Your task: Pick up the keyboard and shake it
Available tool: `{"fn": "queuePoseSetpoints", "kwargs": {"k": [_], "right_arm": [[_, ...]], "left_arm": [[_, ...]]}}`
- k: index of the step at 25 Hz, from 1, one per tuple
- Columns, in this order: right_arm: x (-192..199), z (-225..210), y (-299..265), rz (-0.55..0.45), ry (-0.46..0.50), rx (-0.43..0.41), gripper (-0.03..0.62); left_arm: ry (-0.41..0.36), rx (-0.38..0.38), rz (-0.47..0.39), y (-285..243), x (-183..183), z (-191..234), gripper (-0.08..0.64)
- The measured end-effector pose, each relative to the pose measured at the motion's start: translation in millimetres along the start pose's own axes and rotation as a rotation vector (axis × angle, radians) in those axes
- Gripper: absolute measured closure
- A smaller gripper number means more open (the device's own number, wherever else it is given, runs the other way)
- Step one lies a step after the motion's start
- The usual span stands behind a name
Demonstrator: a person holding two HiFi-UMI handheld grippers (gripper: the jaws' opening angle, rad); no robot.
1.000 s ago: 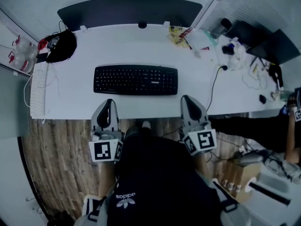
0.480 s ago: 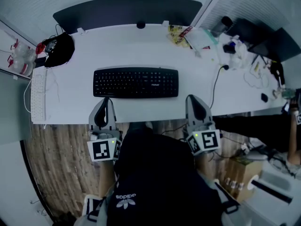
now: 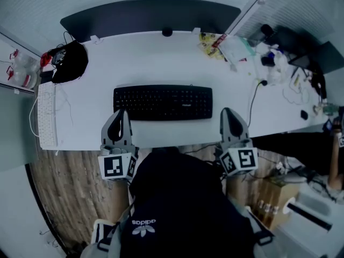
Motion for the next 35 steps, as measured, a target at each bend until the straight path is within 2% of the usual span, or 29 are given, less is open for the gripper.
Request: {"fn": "queuePoseSetpoints", "kwargs": {"k": [9, 14, 18, 22, 25, 29, 32, 35], "right_arm": [[8, 11, -21, -0.014, -0.040, 0.028, 0.588], [5, 16, -31, -0.025, -0.039, 0.014, 0.588], [6, 13, -38, -0.006, -0.059, 0.007, 0.588], [5, 9, -42, 0.014, -0.054, -0.017, 0.586], [8, 4, -50, 0.063, -0.032, -0.050, 0.586], [14, -9, -69, 0.136, 0.010, -0.059, 0.578], [29, -21, -89, 0.207, 0.017, -0.081, 0.478], [51, -40, -106, 0.285, 0.010, -0.067, 0.476]], "left_arm": [[-0.011, -0.014, 0.025, -16, 15, 39, 0.549], [0.013, -0.019, 0.046, -22, 22, 56, 0.548], [0.019, -0.006, 0.094, -25, 40, 60, 0.548], [0.041, -0.037, 0.155, -24, 57, 65, 0.535], [0.061, -0.052, 0.210, -24, 69, 63, 0.471], [0.094, -0.026, 0.267, -28, 89, 58, 0.408], [0.114, -0.002, 0.333, -39, 120, 56, 0.375], [0.158, 0.017, 0.409, -50, 152, 55, 0.365]]}}
Point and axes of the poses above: the fingertips, and each gripper's own axes: y backward along the fingers, z to its left, x out of its underside, the point moved 2 cm from there along y, backward along the fingers, and after that the axes turned 14 degrees about -y, right-handed, at the moved point
